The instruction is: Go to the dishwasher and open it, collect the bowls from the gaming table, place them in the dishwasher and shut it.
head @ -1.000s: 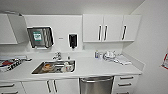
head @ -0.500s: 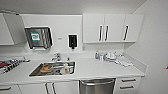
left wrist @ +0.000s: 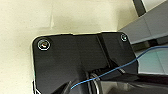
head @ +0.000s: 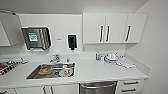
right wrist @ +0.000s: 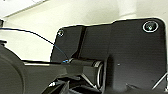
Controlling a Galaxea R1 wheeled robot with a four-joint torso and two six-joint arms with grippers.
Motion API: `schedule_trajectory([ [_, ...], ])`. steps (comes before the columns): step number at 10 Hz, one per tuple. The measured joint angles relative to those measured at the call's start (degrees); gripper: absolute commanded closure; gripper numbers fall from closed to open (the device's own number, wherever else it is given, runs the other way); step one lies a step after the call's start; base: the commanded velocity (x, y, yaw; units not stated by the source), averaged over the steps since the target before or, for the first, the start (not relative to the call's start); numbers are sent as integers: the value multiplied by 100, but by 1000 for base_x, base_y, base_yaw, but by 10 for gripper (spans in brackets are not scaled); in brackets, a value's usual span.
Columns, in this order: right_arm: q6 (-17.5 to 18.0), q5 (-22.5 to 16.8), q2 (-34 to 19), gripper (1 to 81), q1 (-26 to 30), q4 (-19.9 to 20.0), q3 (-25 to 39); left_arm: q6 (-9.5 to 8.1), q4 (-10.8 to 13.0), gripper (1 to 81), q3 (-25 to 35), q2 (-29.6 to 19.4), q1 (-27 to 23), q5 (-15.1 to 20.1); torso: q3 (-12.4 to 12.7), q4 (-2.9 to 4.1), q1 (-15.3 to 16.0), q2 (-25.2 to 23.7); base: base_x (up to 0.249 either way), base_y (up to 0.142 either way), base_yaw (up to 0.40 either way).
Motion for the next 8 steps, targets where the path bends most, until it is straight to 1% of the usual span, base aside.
schedule_trajectory([
  [5, 0, 0, 2, 10, 0, 0, -11, 0, 0, 10, 0, 16, 2, -4, 0, 0, 0, 0, 111, 0, 0],
  [8, 2, 0, 17, 10, 0, -2, -27, 0, 0, 10, -2, 16, 0, -89, 0, 0, 0, 0, 111, 0, 0],
])
